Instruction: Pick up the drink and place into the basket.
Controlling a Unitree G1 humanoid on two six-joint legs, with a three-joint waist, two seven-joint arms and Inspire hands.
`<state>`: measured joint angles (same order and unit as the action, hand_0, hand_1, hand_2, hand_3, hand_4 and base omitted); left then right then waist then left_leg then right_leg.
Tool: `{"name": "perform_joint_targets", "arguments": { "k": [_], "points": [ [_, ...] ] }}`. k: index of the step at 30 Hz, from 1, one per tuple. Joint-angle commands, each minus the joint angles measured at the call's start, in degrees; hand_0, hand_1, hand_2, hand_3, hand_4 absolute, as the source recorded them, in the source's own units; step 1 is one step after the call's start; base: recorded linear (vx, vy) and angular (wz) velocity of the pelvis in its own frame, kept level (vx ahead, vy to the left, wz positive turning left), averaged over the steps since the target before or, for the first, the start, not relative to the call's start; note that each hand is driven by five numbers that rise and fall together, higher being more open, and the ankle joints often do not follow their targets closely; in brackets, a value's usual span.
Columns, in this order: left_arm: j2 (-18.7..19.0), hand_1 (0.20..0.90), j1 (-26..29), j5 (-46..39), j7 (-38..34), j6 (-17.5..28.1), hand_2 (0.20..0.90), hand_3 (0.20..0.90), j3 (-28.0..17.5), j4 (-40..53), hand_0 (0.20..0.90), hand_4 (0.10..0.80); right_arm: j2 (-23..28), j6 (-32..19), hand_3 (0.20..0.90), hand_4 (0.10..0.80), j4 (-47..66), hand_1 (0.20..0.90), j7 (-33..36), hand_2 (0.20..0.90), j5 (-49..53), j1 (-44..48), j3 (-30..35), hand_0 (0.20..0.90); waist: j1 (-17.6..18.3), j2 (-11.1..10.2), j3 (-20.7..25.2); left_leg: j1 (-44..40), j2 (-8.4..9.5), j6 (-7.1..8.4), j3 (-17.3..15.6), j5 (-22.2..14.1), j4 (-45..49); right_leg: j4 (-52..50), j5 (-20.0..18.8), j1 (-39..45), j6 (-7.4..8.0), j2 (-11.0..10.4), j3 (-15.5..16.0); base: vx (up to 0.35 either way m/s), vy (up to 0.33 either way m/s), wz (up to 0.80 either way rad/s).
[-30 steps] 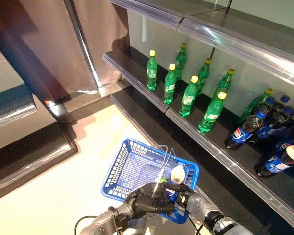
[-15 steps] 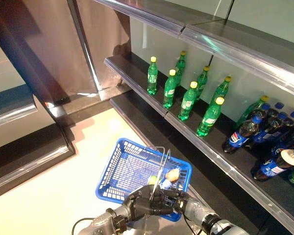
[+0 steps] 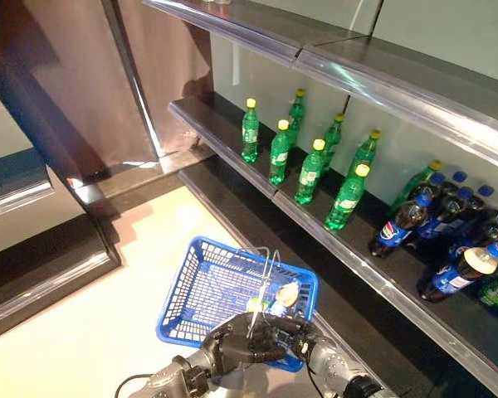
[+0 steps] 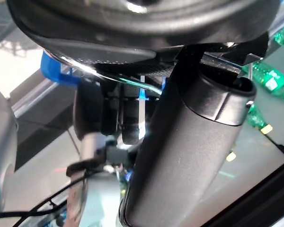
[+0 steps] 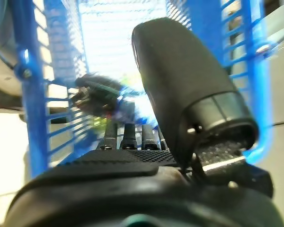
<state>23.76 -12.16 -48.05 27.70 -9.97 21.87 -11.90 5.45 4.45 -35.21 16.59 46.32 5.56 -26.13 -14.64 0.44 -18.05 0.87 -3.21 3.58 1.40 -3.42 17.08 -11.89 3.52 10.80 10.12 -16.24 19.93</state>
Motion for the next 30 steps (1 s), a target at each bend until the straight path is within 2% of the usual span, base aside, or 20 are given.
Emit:
{"name": "perform_joint_targets", "arguments": {
  "k": [1, 2, 3, 8, 11, 15, 19, 24, 30],
  "points": [
    [-0.8, 0.3, -5.0, -5.7, 11.1, 5.6, 0.3, 0.2, 1.0, 21.6, 0.3, 0.1, 1.9, -5.2, 0.9, 0.8, 12.4, 0.9, 2.3, 0.9, -8.4, 2.2, 1.0, 0.9, 0.5, 0.0, 3.7, 0.7, -4.01, 0.48, -2.0, 3.4, 3.4, 1.7, -8.4, -1.3, -0.3, -0.1, -2.8, -0.106, -0.004, -0.13],
    [-0.4, 0.3, -5.6, -6.5, 11.1, 6.9, 0.3, 0.2, 0.0, 21.6, 0.3, 0.1, 3.7, -6.0, 0.9, 0.8, 18.0, 0.9, 1.5, 0.9, -13.3, -0.3, 1.3, 0.9, 1.5, -0.1, 3.6, 0.7, -4.24, 0.36, -2.5, 3.4, 3.3, 1.6, -8.2, -1.7, -0.35, 0.0, -3.2, -0.119, 0.0, -0.12],
    [-0.1, 0.3, -5.9, -7.1, 11.3, 8.2, 0.3, 0.2, -0.9, 21.2, 0.3, 0.1, 5.9, -4.7, 0.9, 0.8, 23.9, 0.9, 1.9, 0.9, -15.4, -2.0, 1.4, 0.9, 2.3, -0.3, 3.6, 0.6, -4.51, 0.25, -3.1, 3.5, 3.0, 1.5, -8.0, -2.0, -0.37, 0.1, -3.5, -0.119, 0.002, -0.14],
    [0.9, 0.3, -6.9, -10.0, 9.5, 13.0, 0.3, 0.2, -4.1, 20.2, 0.3, 0.1, 13.2, -4.4, 0.9, 0.8, 39.3, 0.9, -3.4, 0.9, -24.1, -8.7, 5.2, 0.9, 5.7, -1.2, 4.4, -0.2, -5.59, -0.04, -5.6, 3.6, 1.7, 1.5, -7.3, -3.2, -0.42, 0.5, -5.0, -0.111, -0.006, -0.26],
    [1.2, 0.3, -7.8, -11.9, 8.1, 16.2, 0.3, 0.2, -6.2, 19.4, 0.3, 0.1, 17.2, -7.1, 0.9, 0.8, 46.3, 0.9, -9.5, 0.9, -24.8, -12.4, 9.5, 0.9, 7.7, -2.1, 5.3, -0.7, -6.12, -0.09, -7.3, 3.4, 1.1, 1.7, -6.8, -3.7, -0.71, 0.8, -6.1, -0.095, -0.011, -0.29],
    [0.6, 0.3, -8.2, -13.4, 7.5, 18.1, 0.3, 0.2, -8.9, 18.0, 0.3, 0.1, 20.7, -10.8, 0.9, 0.8, 51.7, 0.9, -11.9, 0.9, -26.6, -14.9, 15.3, 0.9, 9.6, -2.6, 6.8, -1.6, -6.62, 0.11, -9.0, 4.1, 0.0, 2.4, -6.4, -4.1, -1.2, 1.2, -7.4, -0.064, 0.0, -0.28],
    [-0.2, 0.3, -8.3, -13.7, 6.8, 18.9, 0.3, 0.2, -10.9, 18.0, 0.3, 0.1, 21.7, -15.9, 0.9, 0.8, 55.8, 0.9, -7.3, 0.9, -30.6, -16.4, 20.4, 0.9, 11.2, -2.8, 7.7, -2.5, -7.21, 0.39, -10.4, 4.8, -0.6, 2.9, -6.0, -4.0, -1.85, 1.8, -8.8, -0.051, -0.002, -0.24],
    [-1.9, 0.3, -6.8, -13.9, 5.5, 19.2, 0.3, 0.2, -11.0, 17.1, 0.3, 0.1, 20.7, -23.2, 0.9, 0.8, 59.1, 0.9, 1.9, 0.9, -36.5, -14.0, 23.8, 0.9, 12.6, -2.3, 8.4, -3.2, -8.0, 0.88, -11.7, 5.4, -0.5, 3.4, -5.5, -3.6, -2.77, 2.4, -10.2, -0.042, 0.01, -0.17],
    [-3.1, 0.3, -4.9, -14.0, 3.4, 20.6, 0.3, 0.2, -8.3, 16.3, 0.3, 0.1, 19.3, -23.4, 0.9, 0.8, 58.4, 0.9, 14.1, 0.9, -44.0, -9.6, 23.8, 0.9, 13.1, -1.4, 8.8, -3.7, -8.33, 1.27, -12.6, 5.5, -1.1, 4.3, -5.5, -3.3, -3.25, 2.6, -11.0, -0.029, 0.022, -0.16]
  ]
}}
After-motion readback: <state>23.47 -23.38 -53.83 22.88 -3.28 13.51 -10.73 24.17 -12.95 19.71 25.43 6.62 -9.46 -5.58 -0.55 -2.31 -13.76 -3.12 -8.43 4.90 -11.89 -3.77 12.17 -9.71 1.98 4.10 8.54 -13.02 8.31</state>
